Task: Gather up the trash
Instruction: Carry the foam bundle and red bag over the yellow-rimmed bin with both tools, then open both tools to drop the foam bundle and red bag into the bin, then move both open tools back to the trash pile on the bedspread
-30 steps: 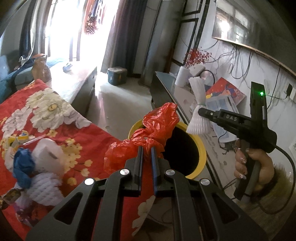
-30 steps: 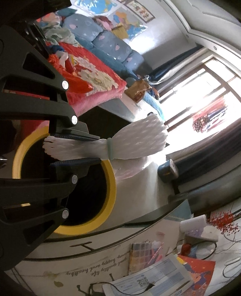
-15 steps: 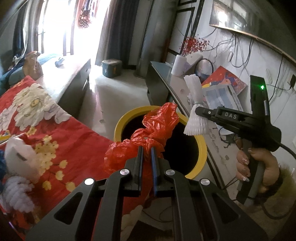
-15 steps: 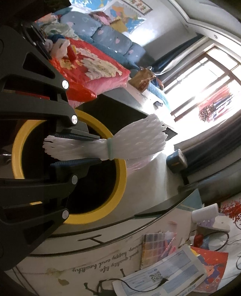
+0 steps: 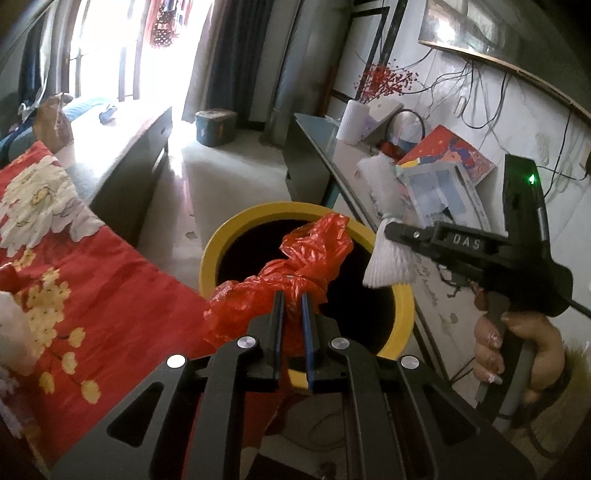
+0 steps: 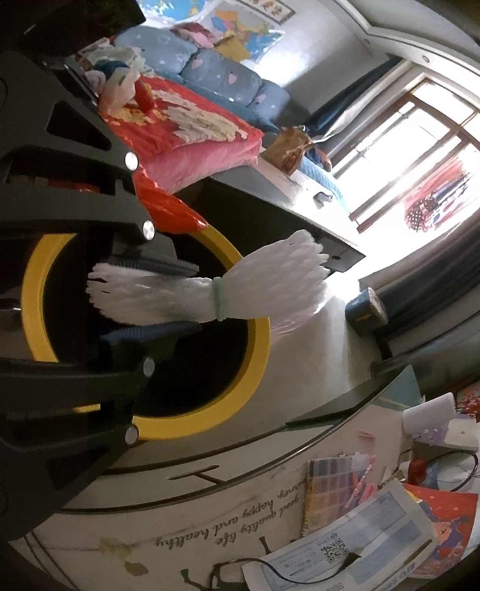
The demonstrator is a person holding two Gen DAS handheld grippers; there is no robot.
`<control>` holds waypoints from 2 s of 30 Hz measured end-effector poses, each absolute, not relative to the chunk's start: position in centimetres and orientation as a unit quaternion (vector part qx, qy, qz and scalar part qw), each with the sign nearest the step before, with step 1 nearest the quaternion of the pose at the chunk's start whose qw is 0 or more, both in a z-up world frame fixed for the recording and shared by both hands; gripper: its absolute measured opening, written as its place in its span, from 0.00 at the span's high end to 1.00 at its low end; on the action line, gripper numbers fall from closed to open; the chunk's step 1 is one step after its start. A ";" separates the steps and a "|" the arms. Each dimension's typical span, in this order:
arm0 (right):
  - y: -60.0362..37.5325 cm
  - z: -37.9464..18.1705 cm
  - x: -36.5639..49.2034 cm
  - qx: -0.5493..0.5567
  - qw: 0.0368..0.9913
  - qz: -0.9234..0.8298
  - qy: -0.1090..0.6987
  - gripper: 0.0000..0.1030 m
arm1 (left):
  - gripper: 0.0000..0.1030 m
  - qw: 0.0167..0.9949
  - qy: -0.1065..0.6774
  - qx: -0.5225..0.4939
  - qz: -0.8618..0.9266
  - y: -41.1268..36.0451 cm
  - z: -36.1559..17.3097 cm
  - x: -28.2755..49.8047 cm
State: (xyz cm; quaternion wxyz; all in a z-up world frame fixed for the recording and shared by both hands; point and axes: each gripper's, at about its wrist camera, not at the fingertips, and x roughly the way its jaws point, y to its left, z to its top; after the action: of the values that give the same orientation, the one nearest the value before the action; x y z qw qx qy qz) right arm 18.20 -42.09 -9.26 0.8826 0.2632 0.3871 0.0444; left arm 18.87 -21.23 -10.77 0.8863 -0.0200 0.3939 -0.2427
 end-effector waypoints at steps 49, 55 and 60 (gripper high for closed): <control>-30.1 -1.6 13.2 0.117 0.935 0.134 0.305 0.22 | 0.07 0.966 0.241 -0.056 -0.081 -8.1 -2.6 9.8; -27.6 -1.0 12.5 0.105 0.933 0.166 0.302 0.22 | 0.07 0.969 0.232 -0.067 -0.055 -5.5 -2.1 9.0; -25.5 -0.6 11.7 0.090 0.930 0.191 0.300 0.22 | 0.07 0.971 0.226 -0.071 -0.039 -3.6 -1.6 8.4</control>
State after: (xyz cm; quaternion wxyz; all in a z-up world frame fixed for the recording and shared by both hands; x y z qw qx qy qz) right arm 11.73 -25.51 -0.64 0.9303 0.0898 0.3002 0.1909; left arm 8.37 -3.64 -1.65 0.9708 -0.0709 0.2259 -0.0386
